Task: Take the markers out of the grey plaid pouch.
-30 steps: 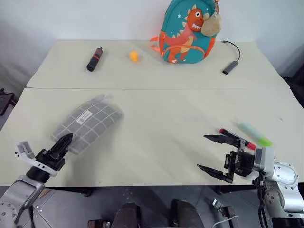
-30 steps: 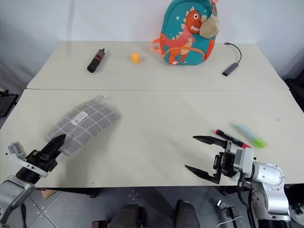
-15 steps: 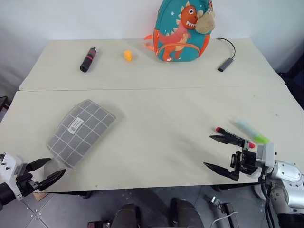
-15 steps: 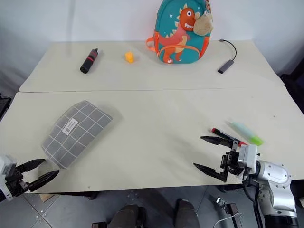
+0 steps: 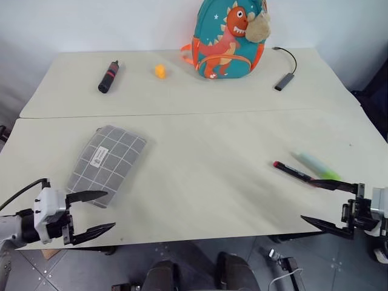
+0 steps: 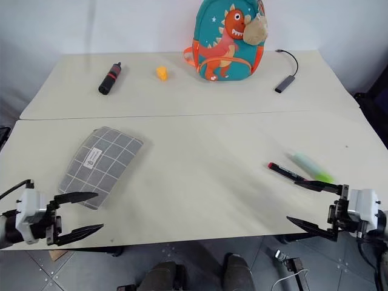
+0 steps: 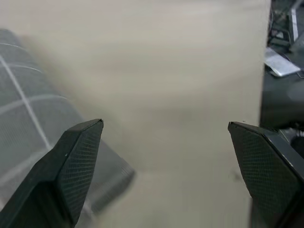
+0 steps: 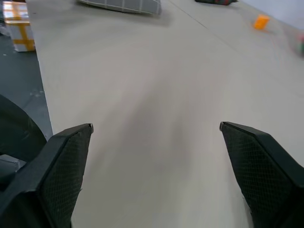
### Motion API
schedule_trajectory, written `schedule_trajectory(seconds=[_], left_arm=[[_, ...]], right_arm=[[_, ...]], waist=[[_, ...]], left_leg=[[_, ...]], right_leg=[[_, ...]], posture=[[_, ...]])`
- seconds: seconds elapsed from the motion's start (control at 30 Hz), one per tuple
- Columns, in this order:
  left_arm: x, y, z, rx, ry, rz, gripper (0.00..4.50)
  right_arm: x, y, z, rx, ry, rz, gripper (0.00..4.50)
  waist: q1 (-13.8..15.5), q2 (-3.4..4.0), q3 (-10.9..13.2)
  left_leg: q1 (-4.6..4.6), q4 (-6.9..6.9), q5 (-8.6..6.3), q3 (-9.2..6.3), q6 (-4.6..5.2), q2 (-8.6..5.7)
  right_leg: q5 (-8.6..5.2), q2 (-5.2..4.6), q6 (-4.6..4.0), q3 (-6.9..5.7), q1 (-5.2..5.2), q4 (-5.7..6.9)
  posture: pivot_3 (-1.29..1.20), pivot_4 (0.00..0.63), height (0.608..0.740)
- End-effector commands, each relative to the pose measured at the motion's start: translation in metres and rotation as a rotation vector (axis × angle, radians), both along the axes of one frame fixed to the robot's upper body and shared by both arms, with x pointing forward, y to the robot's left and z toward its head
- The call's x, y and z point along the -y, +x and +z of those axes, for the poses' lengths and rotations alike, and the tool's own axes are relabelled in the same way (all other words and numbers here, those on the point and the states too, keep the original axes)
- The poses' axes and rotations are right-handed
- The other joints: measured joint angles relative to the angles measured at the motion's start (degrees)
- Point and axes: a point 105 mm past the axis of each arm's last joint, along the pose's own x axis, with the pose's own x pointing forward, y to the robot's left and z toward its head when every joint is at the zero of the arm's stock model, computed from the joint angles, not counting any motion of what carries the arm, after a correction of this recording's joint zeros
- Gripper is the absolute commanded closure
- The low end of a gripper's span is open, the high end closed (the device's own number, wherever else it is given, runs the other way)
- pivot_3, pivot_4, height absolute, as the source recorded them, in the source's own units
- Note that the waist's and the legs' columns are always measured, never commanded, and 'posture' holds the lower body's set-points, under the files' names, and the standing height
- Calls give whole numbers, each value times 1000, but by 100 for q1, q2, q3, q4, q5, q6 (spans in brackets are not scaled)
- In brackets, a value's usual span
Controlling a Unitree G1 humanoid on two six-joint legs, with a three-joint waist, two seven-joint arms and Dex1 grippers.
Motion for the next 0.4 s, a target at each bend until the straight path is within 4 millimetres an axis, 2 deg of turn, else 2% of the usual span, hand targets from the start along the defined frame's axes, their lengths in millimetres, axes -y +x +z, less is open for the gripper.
schedule_trajectory(seconds=[0.03, 0.07, 0.17, 0.23, 0.4], left_arm=[[-5, 3, 11, 97, 29, 40, 23], [-4, 7, 13, 147, 50, 66, 23], [-2, 12, 17, 237, 26, 133, 23], [-2, 10, 10, 215, 26, 147, 23], [-3, 10, 5, 207, 40, 151, 23]], right_arm=[[10, -15, 9, 34, -51, -6, 0], [14, -13, 10, 38, -29, -46, 0], [5, -12, 13, 59, -33, -28, 0], [-8, -7, 13, 77, -26, 12, 0], [-24, -1, 9, 76, -16, 60, 0]], waist=[[30, 0, 0], [47, 0, 0], [42, -1, 0], [24, -3, 1], [13, -4, 1]], left_leg=[[0, 0, 0, -2, 0, 2], [0, 0, -1, -8, 0, 4], [3, 0, -3, -17, 5, 24], [8, 1, -3, -20, 5, 28], [30, 0, -9, -15, -6, 36]], right_leg=[[0, 0, 0, 0, 0, 0], [0, -1, 0, 0, 3, 0], [4, -6, 6, 7, 5, -3], [4, -4, 7, 7, 8, -1], [1, 7, 2, 8, 12, 4]], posture=[[0, 150, 740], [0, 150, 740], [0, 150, 740], [0, 150, 740], [0, 150, 740]])
